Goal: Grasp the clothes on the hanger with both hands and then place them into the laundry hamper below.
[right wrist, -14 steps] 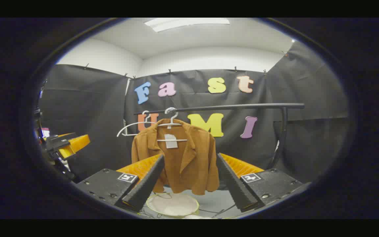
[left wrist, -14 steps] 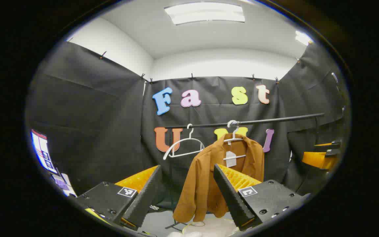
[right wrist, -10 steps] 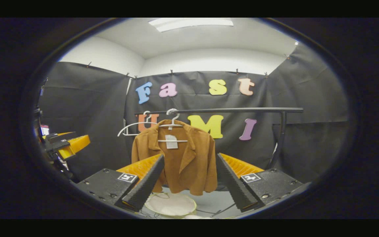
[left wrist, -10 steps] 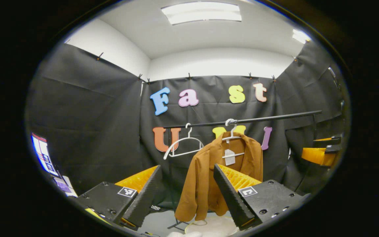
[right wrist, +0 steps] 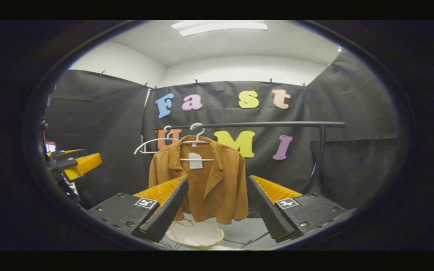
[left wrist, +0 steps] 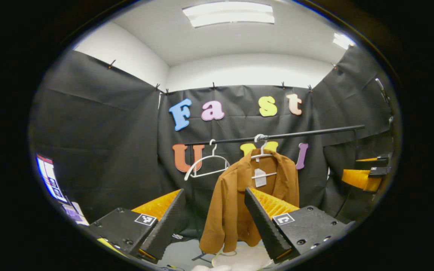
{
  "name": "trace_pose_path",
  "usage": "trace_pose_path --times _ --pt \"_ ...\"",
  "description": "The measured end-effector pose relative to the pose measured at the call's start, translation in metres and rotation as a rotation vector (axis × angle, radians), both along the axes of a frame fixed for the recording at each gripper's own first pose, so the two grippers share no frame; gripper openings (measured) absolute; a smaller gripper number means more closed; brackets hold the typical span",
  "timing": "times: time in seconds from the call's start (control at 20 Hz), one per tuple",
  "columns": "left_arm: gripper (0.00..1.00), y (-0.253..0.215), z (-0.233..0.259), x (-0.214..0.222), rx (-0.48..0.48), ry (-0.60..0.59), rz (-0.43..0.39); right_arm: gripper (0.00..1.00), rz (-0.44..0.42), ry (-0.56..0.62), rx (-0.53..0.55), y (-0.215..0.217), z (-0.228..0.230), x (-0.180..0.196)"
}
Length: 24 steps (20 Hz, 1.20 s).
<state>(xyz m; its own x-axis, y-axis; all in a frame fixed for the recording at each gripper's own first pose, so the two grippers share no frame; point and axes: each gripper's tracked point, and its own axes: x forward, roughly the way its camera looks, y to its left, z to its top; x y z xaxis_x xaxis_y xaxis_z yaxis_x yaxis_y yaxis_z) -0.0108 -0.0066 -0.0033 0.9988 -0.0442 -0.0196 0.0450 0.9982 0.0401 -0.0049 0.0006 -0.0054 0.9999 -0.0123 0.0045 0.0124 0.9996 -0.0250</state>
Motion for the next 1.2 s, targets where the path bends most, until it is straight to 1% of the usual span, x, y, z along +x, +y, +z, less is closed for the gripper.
trace_pose_path --times 0.25,0.4,0.55,0.6,0.65,0.8,0.9,0.95,1.0,1.2 --pt "1.0 -0.017 -0.009 0.013 0.025 0.006 -0.027 1.0 0.014 0.022 -0.011 -0.005 -0.015 0.024" --pt "1.0 -0.04 -0.02 0.028 0.008 0.014 -0.084 1.0 0.031 0.029 0.003 -0.009 -0.026 0.047" --pt "0.99 -0.048 -0.031 0.049 -0.016 0.022 -0.062 0.99 0.053 0.054 0.031 -0.016 -0.038 0.076" --pt "0.99 -0.052 -0.033 0.058 -0.019 0.013 -0.056 0.97 0.064 0.063 0.036 -0.018 -0.042 0.086" --pt "0.98 -0.057 -0.034 0.068 -0.022 -0.006 -0.046 1.0 0.077 0.07 0.038 -0.019 -0.045 0.098" --pt "0.99 -0.072 -0.042 0.101 -0.008 -0.045 -0.043 1.0 0.109 0.1 0.021 -0.023 -0.056 0.135" --pt "0.99 -0.09 -0.052 0.125 -0.028 -0.038 -0.068 0.99 0.137 0.114 0.029 -0.024 -0.059 0.162" --pt "0.99 -0.097 -0.055 0.137 -0.042 -0.031 -0.074 0.97 0.152 0.121 0.036 -0.025 -0.06 0.176" --pt "0.98 -0.101 -0.061 0.15 -0.054 -0.02 -0.07 1.0 0.164 0.129 0.044 -0.027 -0.061 0.19" --pt "0.99 -0.117 -0.084 0.202 -0.072 0.036 -0.035 0.99 0.207 0.135 0.063 -0.033 -0.061 0.241"
